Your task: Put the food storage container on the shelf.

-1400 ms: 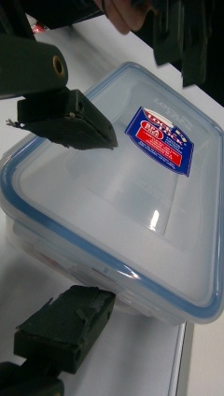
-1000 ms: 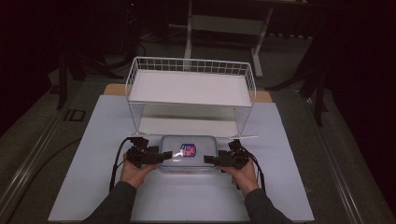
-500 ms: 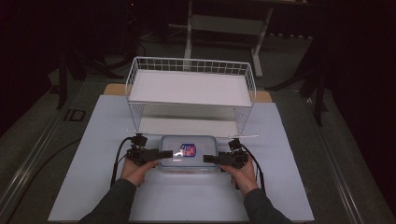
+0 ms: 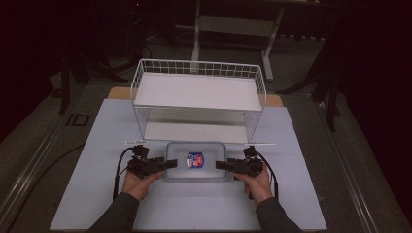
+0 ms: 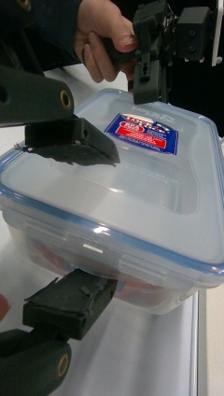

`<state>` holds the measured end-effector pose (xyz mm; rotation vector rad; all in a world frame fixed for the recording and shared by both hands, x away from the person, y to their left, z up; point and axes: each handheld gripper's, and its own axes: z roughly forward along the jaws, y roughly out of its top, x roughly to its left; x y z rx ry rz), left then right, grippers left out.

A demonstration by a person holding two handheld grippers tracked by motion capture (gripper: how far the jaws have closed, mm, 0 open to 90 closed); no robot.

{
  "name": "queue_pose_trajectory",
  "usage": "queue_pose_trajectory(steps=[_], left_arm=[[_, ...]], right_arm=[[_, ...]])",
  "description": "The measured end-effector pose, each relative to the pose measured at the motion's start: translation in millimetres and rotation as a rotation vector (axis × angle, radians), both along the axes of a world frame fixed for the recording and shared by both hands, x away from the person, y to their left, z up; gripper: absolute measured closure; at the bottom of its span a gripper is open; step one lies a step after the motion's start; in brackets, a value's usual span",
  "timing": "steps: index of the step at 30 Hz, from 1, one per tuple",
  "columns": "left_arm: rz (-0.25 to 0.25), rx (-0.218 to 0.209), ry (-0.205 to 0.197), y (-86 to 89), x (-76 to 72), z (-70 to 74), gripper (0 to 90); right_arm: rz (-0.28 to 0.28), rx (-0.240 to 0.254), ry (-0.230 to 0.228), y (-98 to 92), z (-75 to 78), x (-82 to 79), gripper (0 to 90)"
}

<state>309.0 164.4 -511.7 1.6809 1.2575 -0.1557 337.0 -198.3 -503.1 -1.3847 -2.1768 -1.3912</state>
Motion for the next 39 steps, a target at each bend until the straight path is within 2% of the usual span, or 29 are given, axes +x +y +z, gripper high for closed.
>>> queue_pose_trajectory(steps=[4, 11, 14, 19, 21, 24, 29, 32, 34, 37, 39], left_arm=[[0.007, 0.067, -0.019, -7.8, -1.7, 4.6, 27.0], [0.03, 0.144, -0.058, -13.7, -6.1, 10.3, 22.0], [0.048, 0.199, -0.093, -17.4, -8.7, 13.9, 19.2], [0.072, 0.234, -0.101, -20.2, -10.5, 16.3, 16.1], [0.088, 0.266, -0.129, -21.2, -13.4, 18.1, 14.7], [0.097, 0.287, -0.147, -19.4, -17.3, 19.3, 15.3], [0.133, 0.247, -0.146, -5.7, -21.5, 16.9, 17.7], [0.135, 0.213, -0.12, 2.9, -20.4, 14.8, 19.2], [0.102, 0.184, -0.097, 5.5, -17.8, 12.7, 19.7], [0.025, 0.136, -0.081, 3.8, -14.7, 8.8, 22.3], [0.01, 0.13, -0.076, 1.6, -13.7, 7.7, 21.5]], right_arm=[[0.001, 0.001, 0.0, -0.4, -1.0, -0.7, 36.3], [0.013, 0.0, -0.023, 3.1, -1.8, -1.9, 36.3], [0.011, 0.005, -0.022, 4.8, -2.6, -2.0, 36.4], [0.017, 0.012, -0.03, 7.2, -3.5, -2.3, 36.7], [0.022, 0.014, -0.029, 8.1, -3.8, -2.5, 36.9], [0.024, 0.016, -0.032, 9.5, -4.2, -2.7, 37.0], [0.037, 0.009, -0.049, 11.5, -3.5, -3.9, 37.4], [0.04, 0.008, -0.054, 12.6, -3.4, -4.4, 37.5], [0.041, 0.008, -0.056, 13.0, -3.3, -4.8, 37.7], [0.048, 0.004, -0.068, 13.4, -2.7, -5.9, 38.2], [0.058, -0.001, -0.082, 13.6, -2.2, -6.7, 38.4]])
